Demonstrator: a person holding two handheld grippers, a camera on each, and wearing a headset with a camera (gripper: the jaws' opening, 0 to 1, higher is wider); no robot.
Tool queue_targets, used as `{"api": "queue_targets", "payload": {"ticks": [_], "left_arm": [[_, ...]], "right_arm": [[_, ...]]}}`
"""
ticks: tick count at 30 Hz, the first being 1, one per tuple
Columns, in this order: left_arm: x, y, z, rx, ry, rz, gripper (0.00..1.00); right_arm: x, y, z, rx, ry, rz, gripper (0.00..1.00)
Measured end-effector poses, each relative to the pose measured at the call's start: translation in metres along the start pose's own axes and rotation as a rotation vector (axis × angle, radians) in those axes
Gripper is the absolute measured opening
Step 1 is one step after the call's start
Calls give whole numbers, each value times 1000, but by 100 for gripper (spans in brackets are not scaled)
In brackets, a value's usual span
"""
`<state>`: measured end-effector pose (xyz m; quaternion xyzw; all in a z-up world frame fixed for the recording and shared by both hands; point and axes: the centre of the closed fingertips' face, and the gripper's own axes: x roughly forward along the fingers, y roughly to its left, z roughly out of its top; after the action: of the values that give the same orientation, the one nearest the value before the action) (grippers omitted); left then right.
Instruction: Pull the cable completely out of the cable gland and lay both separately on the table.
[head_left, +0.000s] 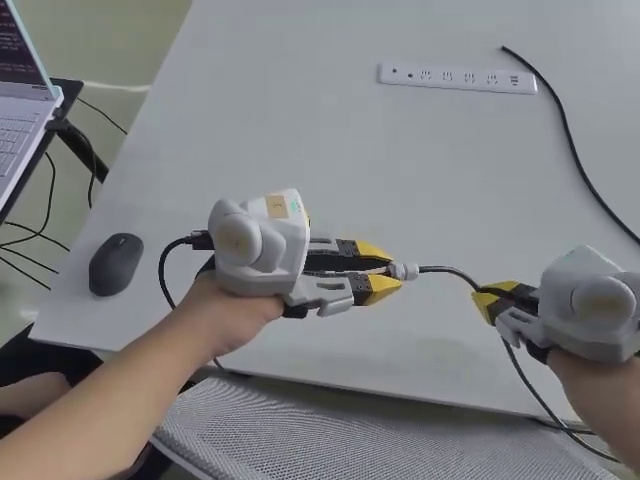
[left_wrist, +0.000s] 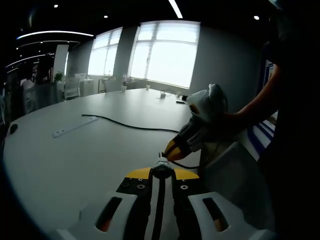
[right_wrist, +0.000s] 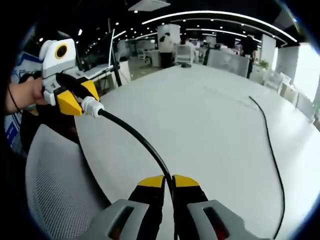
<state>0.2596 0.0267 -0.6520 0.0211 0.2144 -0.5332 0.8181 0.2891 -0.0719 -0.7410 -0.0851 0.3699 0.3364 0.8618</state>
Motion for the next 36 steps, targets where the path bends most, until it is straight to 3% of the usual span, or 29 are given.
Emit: {"api": "queue_targets", "payload": {"ticks": [14,20,22,36], "left_arm": [[0,2,1,4,-10,-1,15],[0,1,1,5,-11,-1,15],[0,1,0,5,-12,-1,15],[-2,1,-1,2,-8,3,15]], "right_arm": [[5,-18,-29,236,58,-15,0],[6,-15,-31,295,63,-12,0],[7,-12,-31,361,60,-6,0],[1,-7,-29,281,48,-16,1]]}}
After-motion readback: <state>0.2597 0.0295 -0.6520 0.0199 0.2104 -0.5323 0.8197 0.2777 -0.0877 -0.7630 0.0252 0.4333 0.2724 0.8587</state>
